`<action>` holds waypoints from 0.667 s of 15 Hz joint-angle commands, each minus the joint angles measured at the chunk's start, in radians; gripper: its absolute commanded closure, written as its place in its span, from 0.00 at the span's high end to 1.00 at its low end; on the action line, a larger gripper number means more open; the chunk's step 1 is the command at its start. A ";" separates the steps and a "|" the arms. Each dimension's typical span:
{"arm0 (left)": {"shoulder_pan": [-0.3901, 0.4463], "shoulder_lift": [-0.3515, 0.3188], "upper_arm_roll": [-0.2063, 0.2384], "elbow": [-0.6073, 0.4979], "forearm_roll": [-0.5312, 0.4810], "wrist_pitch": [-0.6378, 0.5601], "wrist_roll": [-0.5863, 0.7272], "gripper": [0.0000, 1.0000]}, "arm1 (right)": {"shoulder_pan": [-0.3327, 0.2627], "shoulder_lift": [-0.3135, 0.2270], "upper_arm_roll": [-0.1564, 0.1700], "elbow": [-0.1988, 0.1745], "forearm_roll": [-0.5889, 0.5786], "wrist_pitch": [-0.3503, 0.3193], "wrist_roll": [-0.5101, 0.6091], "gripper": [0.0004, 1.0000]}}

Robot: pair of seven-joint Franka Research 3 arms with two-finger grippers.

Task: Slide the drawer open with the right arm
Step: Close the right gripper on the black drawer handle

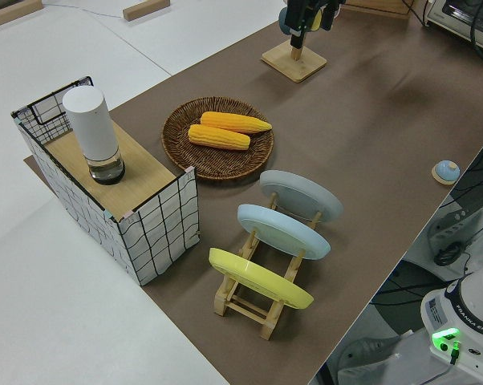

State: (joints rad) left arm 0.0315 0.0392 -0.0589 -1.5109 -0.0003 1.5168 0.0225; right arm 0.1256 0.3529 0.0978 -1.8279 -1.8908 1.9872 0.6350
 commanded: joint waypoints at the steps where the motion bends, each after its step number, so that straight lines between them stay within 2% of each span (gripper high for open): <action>1: 0.005 0.011 -0.007 0.024 0.017 -0.020 0.010 0.99 | -0.006 0.011 0.010 0.016 -0.028 0.004 -0.009 0.00; 4: 0.005 0.011 -0.007 0.024 0.017 -0.020 0.010 0.99 | 0.012 0.006 0.016 0.015 -0.021 -0.007 -0.012 0.00; 7: 0.005 0.011 -0.007 0.026 0.017 -0.020 0.010 0.99 | 0.092 0.006 0.016 0.015 0.069 -0.118 -0.035 0.00; 10: 0.005 0.011 -0.007 0.024 0.017 -0.020 0.008 0.99 | 0.156 0.008 0.020 0.015 0.120 -0.203 -0.037 0.00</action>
State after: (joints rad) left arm 0.0315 0.0392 -0.0589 -1.5109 -0.0003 1.5168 0.0225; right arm 0.2124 0.3550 0.1092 -1.8347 -1.8052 1.8543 0.6325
